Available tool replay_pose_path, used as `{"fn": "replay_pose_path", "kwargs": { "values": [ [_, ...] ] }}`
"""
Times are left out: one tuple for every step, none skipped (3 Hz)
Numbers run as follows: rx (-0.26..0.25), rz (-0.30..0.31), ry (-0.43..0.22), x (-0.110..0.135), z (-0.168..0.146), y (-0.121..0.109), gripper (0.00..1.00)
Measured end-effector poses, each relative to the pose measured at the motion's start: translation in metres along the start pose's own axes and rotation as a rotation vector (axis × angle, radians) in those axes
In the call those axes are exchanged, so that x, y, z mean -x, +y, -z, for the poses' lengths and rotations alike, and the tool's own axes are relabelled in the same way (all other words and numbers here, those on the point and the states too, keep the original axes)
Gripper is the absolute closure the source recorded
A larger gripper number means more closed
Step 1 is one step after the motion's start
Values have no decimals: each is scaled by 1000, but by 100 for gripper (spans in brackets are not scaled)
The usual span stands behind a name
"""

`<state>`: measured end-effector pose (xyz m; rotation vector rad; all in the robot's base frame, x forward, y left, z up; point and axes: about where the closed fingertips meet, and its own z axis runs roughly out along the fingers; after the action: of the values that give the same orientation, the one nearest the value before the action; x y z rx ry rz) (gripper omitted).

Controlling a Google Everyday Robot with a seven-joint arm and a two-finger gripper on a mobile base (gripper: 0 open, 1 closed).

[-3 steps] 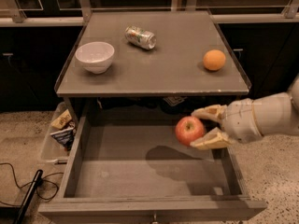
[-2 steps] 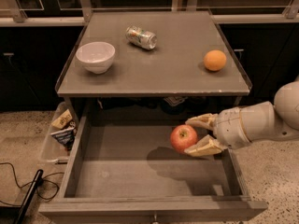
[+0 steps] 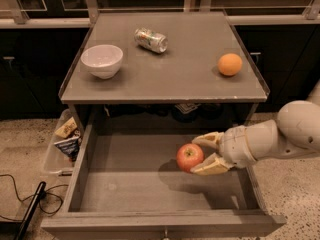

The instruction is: Place apple into top drawer

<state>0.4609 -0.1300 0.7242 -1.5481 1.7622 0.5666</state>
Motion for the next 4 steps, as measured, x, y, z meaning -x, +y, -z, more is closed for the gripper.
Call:
{"fn": "replay_pose_path", "kwargs": {
  "values": [
    [47,-69,-30,-27,-42,8,100],
    [82,-116,-56,-48,-83,12,100],
    [86,-129,-63,-53,-96,12,100],
    [86,-129,-63,-53,-96,12,81]
  ]
}}
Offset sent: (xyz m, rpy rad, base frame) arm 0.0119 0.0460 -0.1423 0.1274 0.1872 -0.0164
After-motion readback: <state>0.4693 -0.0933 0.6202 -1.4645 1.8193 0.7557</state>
